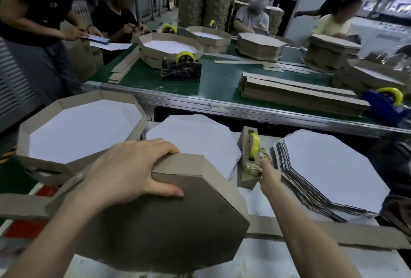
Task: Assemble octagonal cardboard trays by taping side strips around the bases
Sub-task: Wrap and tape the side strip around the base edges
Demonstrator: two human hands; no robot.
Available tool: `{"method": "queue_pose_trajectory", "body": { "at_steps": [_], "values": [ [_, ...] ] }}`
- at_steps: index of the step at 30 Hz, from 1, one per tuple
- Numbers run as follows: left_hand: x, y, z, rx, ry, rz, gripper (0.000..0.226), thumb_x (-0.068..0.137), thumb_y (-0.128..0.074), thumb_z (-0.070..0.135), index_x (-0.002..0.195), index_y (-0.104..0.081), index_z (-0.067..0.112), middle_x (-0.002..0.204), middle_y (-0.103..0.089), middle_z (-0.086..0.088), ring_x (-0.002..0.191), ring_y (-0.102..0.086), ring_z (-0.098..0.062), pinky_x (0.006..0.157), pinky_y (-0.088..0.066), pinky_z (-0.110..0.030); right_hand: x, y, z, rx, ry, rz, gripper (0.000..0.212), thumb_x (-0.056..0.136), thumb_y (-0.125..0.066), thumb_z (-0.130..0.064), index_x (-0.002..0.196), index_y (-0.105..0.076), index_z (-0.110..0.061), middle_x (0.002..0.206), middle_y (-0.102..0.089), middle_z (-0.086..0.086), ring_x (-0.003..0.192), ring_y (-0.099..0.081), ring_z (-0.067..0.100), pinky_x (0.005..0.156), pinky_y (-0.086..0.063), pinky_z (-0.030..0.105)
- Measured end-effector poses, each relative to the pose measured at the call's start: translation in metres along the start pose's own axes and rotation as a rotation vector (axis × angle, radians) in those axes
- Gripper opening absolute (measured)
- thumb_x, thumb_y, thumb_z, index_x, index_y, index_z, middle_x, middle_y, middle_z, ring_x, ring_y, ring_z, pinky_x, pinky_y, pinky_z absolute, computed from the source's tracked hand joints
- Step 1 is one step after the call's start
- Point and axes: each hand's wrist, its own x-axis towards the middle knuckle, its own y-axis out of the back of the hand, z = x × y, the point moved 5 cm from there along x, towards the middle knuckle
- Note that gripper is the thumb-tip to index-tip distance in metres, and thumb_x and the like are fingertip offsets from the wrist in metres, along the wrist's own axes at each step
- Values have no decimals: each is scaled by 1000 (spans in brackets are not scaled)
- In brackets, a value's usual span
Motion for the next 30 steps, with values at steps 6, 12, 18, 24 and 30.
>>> {"method": "queue_pose_trajectory", "body": {
  "at_steps": [6, 12, 18, 24, 30],
  "values": [
    [0, -1, 3, 18, -12, -8, 85, 48, -27, 103, 118, -39, 55, 105, -46, 38, 91, -51, 1, 63, -29, -14, 1, 21, 40, -93, 69, 46, 34, 87, -73, -14, 108, -65, 12, 95, -61, 12, 80, -54, 20, 78, -45, 31],
    [-4, 0, 1, 38, 13, -26, 84, 49, -28, 102, 118, -39, 54, 96, -40, 42, 86, -42, 5, 63, -29, -10, 8, 25, 47, -162, 86, 46, 29, 91, -71, -15, 111, -65, 5, 103, -64, 10, 96, -56, 22, 85, -41, 29],
    [-5, -1, 4, 40, 6, -20, 83, 49, -25, 102, 115, -39, 55, 95, -42, 39, 89, -48, 2, 62, -29, -13, 3, 42, 70, -243, 60, 23, 16, 91, -70, -16, 89, -68, 0, 96, -70, 15, 89, -61, 25, 78, -49, 35],
    [-5, 0, 3, 3, -6, 5, 81, 50, -28, 101, 115, -39, 54, 106, -50, 34, 90, -50, 2, 64, -33, -19, -59, -18, 30, -353, 165, -406, 6, 93, -67, -8, 95, -66, -3, 88, -67, 15, 76, -66, 20, 66, -54, 24],
    [-15, 4, 9, -99, -10, 11, 89, 51, -27, 103, 126, -38, 57, 118, -50, 38, 104, -49, 6, 77, -39, -23, -161, -57, -57, -577, 608, -657, 19, 94, -66, -17, 107, -68, -30, 60, -59, -4, 58, -56, 11, 59, -52, 22]
  ]
}}
